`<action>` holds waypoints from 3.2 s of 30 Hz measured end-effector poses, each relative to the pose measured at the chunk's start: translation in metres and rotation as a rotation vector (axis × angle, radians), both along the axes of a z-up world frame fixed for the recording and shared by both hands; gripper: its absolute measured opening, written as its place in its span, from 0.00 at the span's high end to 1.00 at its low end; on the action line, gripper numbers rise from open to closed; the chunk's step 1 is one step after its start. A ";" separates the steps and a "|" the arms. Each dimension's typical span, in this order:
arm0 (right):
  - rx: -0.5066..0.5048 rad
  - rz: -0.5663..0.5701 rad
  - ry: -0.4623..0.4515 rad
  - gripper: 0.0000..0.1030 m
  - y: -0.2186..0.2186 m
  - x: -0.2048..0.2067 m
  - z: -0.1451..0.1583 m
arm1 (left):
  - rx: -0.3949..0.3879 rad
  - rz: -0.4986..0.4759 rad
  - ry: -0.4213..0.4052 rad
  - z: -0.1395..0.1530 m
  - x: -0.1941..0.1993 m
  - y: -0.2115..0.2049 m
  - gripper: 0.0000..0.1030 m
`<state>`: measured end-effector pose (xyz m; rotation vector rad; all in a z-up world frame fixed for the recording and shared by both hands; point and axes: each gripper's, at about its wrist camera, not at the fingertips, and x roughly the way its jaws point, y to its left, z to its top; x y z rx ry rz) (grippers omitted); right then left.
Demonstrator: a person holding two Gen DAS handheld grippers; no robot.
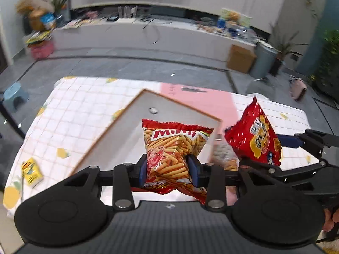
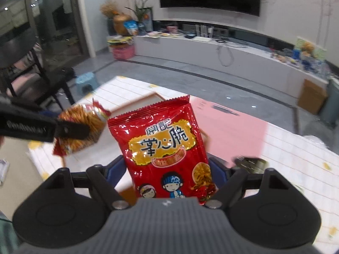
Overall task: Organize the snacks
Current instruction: 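Carry both red bags over the box and release them inside, then move both tools back toward the remaining snacks on the mat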
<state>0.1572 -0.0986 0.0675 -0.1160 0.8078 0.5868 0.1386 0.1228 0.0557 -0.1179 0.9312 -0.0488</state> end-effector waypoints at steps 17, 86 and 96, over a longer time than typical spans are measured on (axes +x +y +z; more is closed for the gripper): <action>-0.174 0.220 0.160 0.23 0.118 0.098 -0.073 | 0.080 0.009 0.268 -0.098 0.058 0.049 0.57; -0.064 -0.440 -0.064 0.16 -0.086 -0.051 -0.050 | 0.064 -0.263 -0.075 -0.073 -0.052 -0.131 0.41; -0.066 -0.624 0.025 0.16 -0.141 -0.081 -0.123 | 0.163 -0.227 -0.015 -0.140 -0.048 -0.161 0.45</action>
